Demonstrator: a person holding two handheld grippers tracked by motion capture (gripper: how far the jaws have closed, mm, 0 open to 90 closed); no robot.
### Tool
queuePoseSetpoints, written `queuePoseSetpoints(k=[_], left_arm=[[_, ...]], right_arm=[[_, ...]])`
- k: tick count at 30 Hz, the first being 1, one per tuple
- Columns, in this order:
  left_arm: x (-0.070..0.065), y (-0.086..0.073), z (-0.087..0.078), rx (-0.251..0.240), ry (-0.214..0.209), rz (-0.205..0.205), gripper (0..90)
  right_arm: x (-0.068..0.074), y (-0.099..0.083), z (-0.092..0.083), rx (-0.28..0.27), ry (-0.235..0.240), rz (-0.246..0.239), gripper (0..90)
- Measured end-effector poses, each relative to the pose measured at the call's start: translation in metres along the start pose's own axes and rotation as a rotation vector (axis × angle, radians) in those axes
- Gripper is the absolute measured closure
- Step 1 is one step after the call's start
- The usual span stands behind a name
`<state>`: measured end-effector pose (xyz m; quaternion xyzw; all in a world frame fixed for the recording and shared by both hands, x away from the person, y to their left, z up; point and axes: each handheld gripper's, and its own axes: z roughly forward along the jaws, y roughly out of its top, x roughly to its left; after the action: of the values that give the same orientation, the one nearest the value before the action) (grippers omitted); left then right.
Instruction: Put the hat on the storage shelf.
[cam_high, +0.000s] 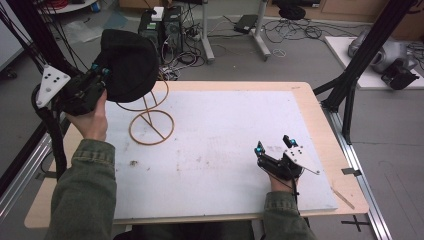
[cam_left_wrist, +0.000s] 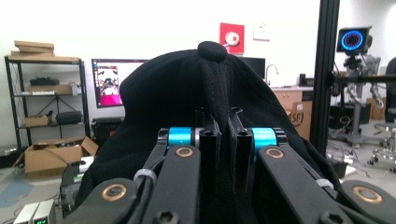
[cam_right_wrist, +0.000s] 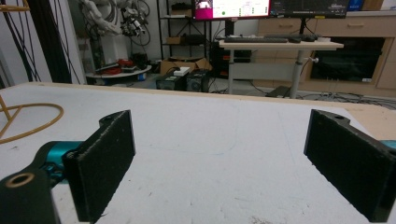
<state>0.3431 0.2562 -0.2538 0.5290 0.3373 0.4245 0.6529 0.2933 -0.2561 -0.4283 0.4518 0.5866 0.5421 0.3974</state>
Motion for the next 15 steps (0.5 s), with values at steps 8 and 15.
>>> queuePoseSetpoints(k=[8,15], left_arm=[[-0.001,-0.006,0.008,0.033,-0.038,-0.017,85.7],[-0.009,-0.013,0.014,0.094,-0.074,0.011,85.7]], right_arm=[[0.000,0.000,0.001,0.002,0.000,0.004,7.9],[0.001,0.000,0.001,0.002,0.006,0.005,7.9]])
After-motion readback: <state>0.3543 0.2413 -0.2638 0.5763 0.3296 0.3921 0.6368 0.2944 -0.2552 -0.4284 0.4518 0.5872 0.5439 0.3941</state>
